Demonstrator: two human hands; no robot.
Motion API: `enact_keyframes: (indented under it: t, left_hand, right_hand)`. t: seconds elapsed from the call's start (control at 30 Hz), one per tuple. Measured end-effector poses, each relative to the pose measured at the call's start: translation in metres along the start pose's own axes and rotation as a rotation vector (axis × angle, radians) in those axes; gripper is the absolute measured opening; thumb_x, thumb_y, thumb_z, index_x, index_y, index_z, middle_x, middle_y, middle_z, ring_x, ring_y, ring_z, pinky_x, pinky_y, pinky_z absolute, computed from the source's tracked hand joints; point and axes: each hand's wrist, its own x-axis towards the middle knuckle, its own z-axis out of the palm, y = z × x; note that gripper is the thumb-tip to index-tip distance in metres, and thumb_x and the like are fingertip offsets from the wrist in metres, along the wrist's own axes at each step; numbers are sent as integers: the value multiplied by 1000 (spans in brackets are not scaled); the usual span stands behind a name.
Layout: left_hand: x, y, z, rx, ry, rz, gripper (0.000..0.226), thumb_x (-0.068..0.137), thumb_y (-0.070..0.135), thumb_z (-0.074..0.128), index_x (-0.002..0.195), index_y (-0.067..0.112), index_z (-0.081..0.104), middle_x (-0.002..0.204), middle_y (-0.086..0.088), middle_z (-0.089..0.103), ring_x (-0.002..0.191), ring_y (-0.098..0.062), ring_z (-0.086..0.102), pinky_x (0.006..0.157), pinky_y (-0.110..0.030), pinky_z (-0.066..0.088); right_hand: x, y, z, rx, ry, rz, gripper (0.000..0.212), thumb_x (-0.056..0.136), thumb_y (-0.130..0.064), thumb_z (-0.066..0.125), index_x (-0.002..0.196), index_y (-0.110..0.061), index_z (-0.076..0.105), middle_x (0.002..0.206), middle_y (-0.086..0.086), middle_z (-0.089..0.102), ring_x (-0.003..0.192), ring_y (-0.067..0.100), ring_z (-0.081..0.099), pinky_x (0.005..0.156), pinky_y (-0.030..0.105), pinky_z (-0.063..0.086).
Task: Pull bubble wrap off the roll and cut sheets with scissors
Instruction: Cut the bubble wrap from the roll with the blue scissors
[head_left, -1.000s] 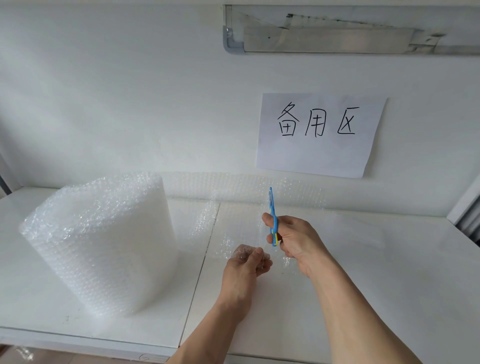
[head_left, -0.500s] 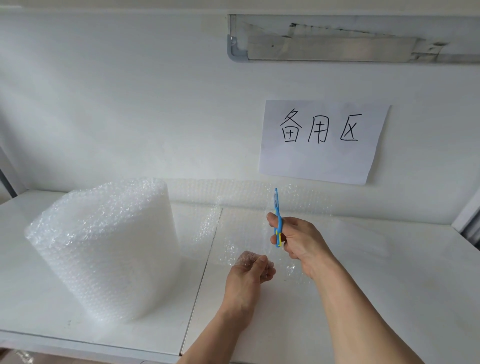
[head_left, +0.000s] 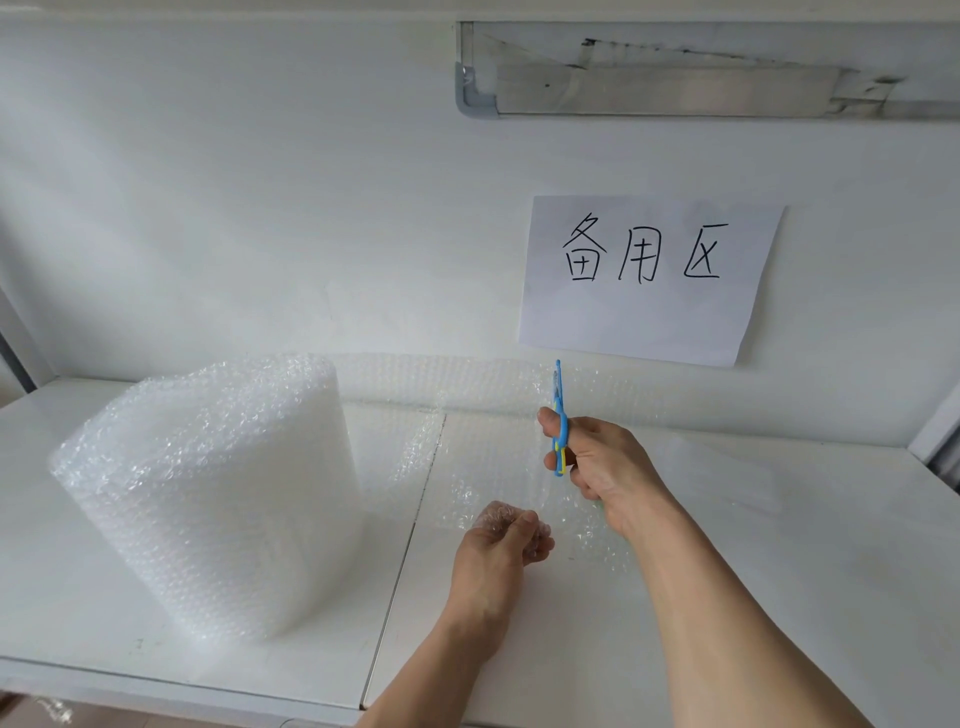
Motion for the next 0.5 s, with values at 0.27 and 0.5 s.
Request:
enact_keyframes:
  t: [0.27,0.5]
  left_hand:
    - [0,-1,0,23,4,7,12,94,5,56,84,0,60,74,-10,67,71,-22,65,71,-26,53]
    - [0,-1,1,29,3,14,12,94,5,57,84,-1,59,74,-12,67,70,-21,64,72,-27,55]
  right_hand:
    - [5,-3,-1,5,6,-21,41,75,-56,74,89,-18,75,68,3,72,57,17,41,46,25,27]
    - [5,-10,-4,-12,3,-22,43,77,-55,72,95,-16,73,67,4,70,44,12,28,42,22,26]
